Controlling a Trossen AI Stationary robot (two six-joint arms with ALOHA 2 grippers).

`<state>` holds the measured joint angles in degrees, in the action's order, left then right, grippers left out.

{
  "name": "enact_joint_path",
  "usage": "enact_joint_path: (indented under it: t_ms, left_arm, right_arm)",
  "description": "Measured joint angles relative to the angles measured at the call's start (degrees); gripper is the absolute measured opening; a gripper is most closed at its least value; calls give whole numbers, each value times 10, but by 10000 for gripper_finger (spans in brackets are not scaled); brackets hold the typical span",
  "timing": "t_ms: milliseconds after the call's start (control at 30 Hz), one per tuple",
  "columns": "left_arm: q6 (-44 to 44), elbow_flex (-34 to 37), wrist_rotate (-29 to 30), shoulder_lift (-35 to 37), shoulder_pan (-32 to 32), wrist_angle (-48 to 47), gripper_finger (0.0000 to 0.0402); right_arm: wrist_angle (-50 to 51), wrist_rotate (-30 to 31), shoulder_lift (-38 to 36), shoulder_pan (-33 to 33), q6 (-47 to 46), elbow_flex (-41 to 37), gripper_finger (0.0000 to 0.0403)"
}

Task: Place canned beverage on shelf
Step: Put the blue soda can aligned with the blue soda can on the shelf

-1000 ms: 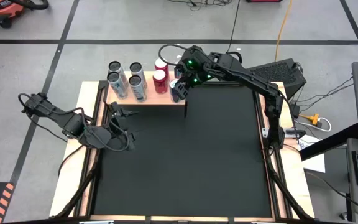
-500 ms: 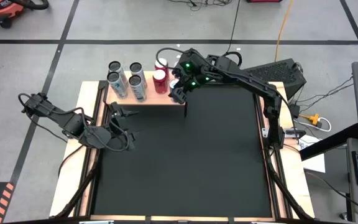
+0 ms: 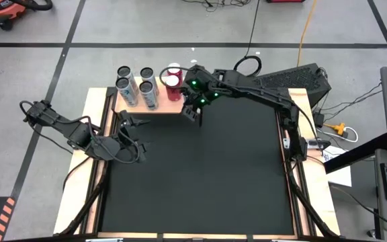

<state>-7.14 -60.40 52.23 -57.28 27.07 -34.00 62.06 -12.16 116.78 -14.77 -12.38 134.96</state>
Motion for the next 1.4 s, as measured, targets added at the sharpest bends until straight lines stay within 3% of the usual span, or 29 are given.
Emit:
enact_joint_path:
  t_ms: [133, 300, 933, 1167, 1400]
  left_arm:
    - [0, 0, 0, 0, 0, -1, 295]
    - [0, 0, 0, 0, 0, -7, 295]
    - [-1, 0, -7, 0, 0, -15, 295]
    - [-1, 0, -14, 0, 0, -15, 295]
    - [-2, 0, -14, 0, 0, -15, 295]
  right_arm:
    - [-1, 5, 14, 1, 0, 0, 270]
    - [-1, 65, 12, 2, 7, 0, 270]
    - [-4, 67, 49, 0, 13, 0, 270]
    - [1, 122, 50, -5, 2, 0, 270]
    - [-1, 122, 50, -10, -4, 0, 270]
